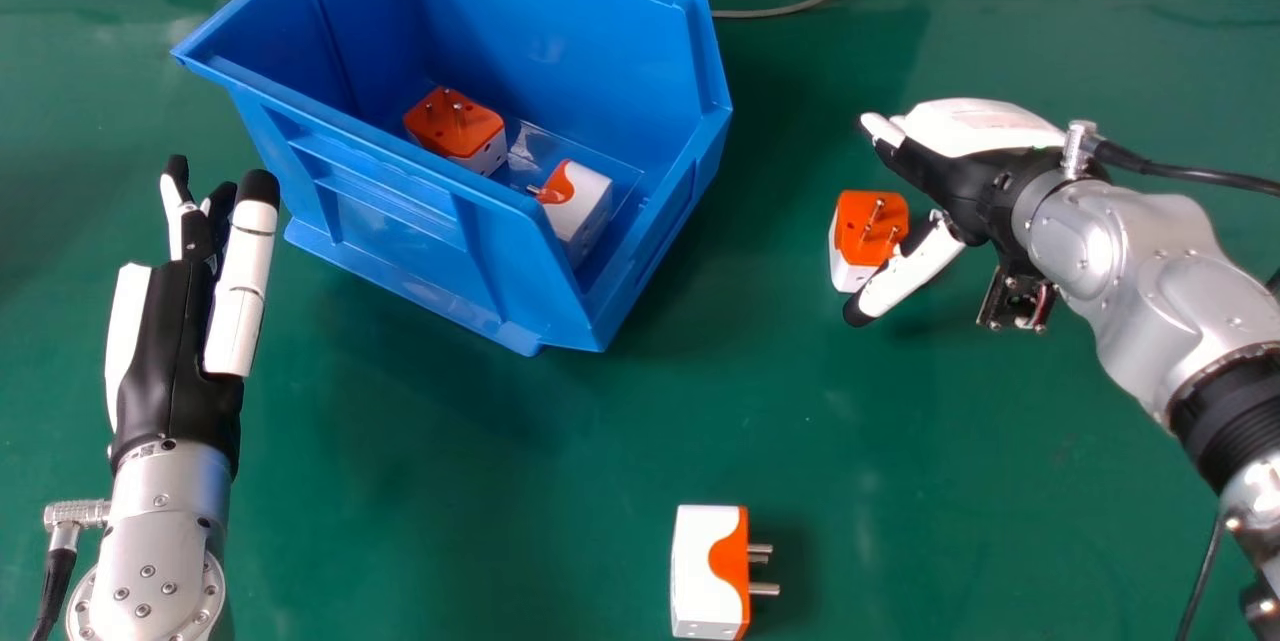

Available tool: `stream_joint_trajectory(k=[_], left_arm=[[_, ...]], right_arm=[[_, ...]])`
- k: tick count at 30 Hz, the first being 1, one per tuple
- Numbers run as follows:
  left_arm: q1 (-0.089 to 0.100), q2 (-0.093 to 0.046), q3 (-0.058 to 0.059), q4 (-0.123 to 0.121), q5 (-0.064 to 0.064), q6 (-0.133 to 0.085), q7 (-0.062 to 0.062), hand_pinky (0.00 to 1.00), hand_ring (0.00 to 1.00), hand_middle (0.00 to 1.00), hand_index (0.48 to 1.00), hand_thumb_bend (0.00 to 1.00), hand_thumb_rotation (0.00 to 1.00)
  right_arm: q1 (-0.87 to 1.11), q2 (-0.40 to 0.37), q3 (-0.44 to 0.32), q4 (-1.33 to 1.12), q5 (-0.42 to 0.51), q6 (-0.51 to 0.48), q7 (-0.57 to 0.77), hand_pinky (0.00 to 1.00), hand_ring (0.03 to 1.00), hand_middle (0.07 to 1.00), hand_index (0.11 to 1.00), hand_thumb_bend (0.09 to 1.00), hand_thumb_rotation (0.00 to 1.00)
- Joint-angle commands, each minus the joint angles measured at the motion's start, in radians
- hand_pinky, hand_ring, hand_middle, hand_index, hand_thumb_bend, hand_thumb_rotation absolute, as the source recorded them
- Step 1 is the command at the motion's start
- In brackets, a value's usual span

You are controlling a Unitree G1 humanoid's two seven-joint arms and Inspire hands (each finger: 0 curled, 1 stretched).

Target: Pick all objects and put in blue box

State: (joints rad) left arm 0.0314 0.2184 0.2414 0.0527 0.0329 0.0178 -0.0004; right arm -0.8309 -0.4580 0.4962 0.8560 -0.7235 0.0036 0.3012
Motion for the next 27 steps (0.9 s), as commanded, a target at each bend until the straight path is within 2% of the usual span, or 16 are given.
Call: stream_joint_trajectory(k=[1, 6, 9, 13, 19, 27], left_arm=[[0.008, 0.013, 0.006, -0.038, -0.008, 0.002, -0.006, 0.99, 1.0, 0.98, 0.99, 0.56, 1.0], [0.015, 0.017, 0.007, -0.055, -0.007, 0.017, -0.009, 0.99, 1.0, 0.98, 0.99, 0.56, 1.0], [0.022, 0.017, 0.01, -0.073, -0.008, 0.03, -0.011, 0.99, 1.0, 0.98, 0.99, 0.56, 1.0], [0.024, 0.018, 0.014, -0.079, -0.011, 0.039, -0.013, 0.99, 1.0, 0.98, 0.99, 0.56, 1.0], [0.04, 0.013, 0.014, -0.116, -0.009, 0.06, -0.014, 0.98, 1.0, 0.98, 0.99, 0.56, 1.0], [0.047, 0.015, 0.018, -0.126, -0.015, 0.065, -0.021, 0.99, 1.0, 0.98, 0.99, 0.56, 1.0]], right_arm=[[-0.047, -0.005, 0.011, 0.012, -0.016, -0.024, -0.014, 0.95, 0.998, 0.998, 0.971, 0.671, 0.37], [-0.063, -0.001, 0.027, 0.065, -0.011, -0.06, -0.016, 0.94, 0.989, 0.99, 0.954, 0.664, 0.36], [-0.073, 0.004, 0.035, 0.095, -0.014, -0.072, -0.016, 0.94, 0.98, 0.98, 0.941, 0.658, 0.35], [-0.085, 0.009, 0.051, 0.114, -0.021, -0.068, -0.005, 0.93, 0.971, 0.972, 0.932, 0.65, 0.33], [-0.095, 0.017, 0.05, 0.142, -0.014, -0.084, -0.002, 0.93, 0.968, 0.968, 0.932, 0.639, 0.31], [-0.116, 0.023, 0.045, 0.177, -0.01, -0.097, -0.012, 0.92, 0.966, 0.964, 0.928, 0.624, 0.29]])
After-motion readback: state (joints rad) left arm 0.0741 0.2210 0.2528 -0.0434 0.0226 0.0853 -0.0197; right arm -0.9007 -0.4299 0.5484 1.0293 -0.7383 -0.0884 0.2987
